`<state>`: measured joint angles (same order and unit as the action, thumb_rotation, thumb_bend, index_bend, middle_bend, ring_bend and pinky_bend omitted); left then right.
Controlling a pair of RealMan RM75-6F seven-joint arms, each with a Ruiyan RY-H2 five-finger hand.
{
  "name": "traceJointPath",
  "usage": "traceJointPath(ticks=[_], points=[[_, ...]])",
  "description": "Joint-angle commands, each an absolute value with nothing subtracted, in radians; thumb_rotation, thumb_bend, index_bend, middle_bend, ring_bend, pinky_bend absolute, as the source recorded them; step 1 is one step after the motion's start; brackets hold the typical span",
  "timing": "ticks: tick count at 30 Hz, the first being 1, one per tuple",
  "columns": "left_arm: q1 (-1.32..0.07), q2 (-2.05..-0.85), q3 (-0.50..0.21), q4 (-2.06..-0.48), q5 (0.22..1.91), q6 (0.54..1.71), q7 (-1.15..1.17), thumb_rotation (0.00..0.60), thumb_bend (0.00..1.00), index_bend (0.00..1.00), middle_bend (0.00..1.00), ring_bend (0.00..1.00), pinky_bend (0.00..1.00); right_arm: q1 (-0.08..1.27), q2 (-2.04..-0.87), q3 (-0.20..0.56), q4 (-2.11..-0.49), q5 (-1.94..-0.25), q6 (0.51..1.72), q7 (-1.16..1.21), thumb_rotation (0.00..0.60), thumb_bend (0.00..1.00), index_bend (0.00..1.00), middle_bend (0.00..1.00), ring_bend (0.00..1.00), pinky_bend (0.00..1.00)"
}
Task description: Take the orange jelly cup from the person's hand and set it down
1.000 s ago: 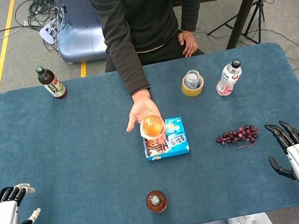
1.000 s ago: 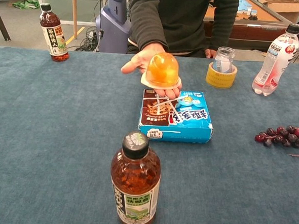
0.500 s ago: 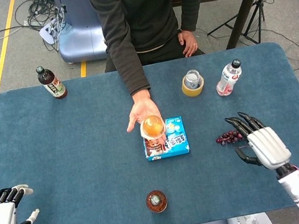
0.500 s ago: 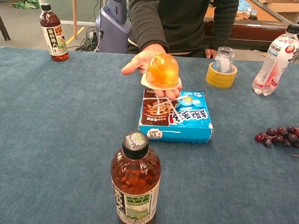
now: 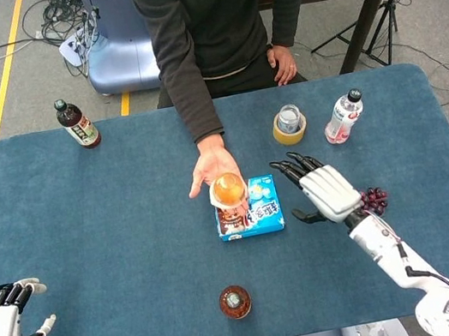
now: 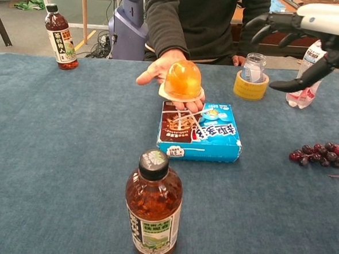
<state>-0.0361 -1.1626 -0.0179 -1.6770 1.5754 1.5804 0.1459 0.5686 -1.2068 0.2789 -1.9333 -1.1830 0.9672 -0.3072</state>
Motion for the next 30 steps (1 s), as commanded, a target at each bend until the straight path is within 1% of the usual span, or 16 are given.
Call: traceJointPath(ticks=[1,5,19,30], points=[[-0.035,-1.161,-0.018,-1.677,1.576,1.581,0.144,0.600,0.17,0.42,0.34,0.29,0.20,0.632,-1.255,0.306,-1.893,-1.115,0.929,-0.341,0.600,0.24,0.09,0.17,0.00,0.19],[-0.036,-1.159,-0.017,-1.681,1.577,1.579,0.145,0.600,0.17,0.42,0.34,0.29,0.20,0.691,-1.297,0.311,-1.851,-1.057,0.908,-0.375,0.600,0.23,0.13,0.18,0.00,0.19],[-0.035,-1.160,-0.017,-1.685,1.576,1.576,0.150,0.600,0.17,0.42,0.34,0.29,0.20,0.865,-1.423,0.314,-1.728,-0.888,0.881,-0.466,0.600,0.23,0.13,0.17,0.00,0.20],[-0.027,-1.158,-0.016,-1.677,1.568,1.579,0.144,0.600,0.17,0.42,0.34,0.29,0.20,0.954,-1.488,0.294,-1.644,-0.804,0.862,-0.494,0.600,0.23,0.13,0.16,0.00,0.20]])
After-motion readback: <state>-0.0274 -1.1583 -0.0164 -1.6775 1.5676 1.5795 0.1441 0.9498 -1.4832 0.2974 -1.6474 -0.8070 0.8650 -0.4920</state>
